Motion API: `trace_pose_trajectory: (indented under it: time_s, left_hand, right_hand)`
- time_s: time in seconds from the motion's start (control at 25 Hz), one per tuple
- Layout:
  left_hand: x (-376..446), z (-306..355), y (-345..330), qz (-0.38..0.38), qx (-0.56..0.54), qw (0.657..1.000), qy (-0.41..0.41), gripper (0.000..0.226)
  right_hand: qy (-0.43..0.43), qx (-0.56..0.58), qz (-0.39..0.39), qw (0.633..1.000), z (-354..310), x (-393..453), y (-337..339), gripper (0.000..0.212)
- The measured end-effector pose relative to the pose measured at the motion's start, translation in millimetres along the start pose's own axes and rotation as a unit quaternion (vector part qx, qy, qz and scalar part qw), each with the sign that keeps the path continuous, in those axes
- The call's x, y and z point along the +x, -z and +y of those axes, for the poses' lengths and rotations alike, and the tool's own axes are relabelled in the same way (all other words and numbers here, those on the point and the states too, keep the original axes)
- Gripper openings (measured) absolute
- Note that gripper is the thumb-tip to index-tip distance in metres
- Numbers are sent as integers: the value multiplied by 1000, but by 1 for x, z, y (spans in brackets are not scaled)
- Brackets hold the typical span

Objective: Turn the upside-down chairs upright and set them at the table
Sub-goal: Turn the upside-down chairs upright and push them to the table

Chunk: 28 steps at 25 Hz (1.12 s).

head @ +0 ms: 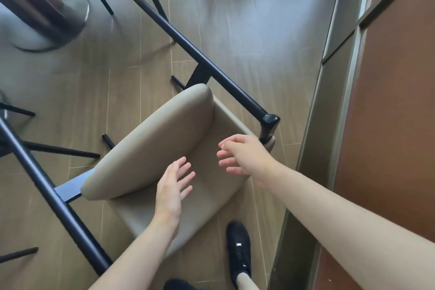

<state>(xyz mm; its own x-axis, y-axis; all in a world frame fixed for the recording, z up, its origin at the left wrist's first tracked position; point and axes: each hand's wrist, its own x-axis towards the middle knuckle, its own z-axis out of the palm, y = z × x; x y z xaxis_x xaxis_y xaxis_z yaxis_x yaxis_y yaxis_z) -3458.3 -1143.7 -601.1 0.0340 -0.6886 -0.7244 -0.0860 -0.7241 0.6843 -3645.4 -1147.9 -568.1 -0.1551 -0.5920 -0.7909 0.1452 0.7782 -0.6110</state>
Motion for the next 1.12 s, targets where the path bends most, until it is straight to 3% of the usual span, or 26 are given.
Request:
trace_pose_trajectory:
  time_s: [0.2, 0.72, 1.12]
  left_hand:
    - [7, -23, -12, 45, -46, 995, 74, 34]
    - [26, -59, 7, -19, -80, 985, 155, 44]
    - [62, -145, 31, 0, -110, 972, 208, 48]
  right_hand:
    - [-24, 34, 6, 999, 12, 7, 19, 16]
    - [-83, 137, 61, 985, 68, 6, -9, 15]
    - [-172, 147, 86, 970, 180, 31, -41, 14]
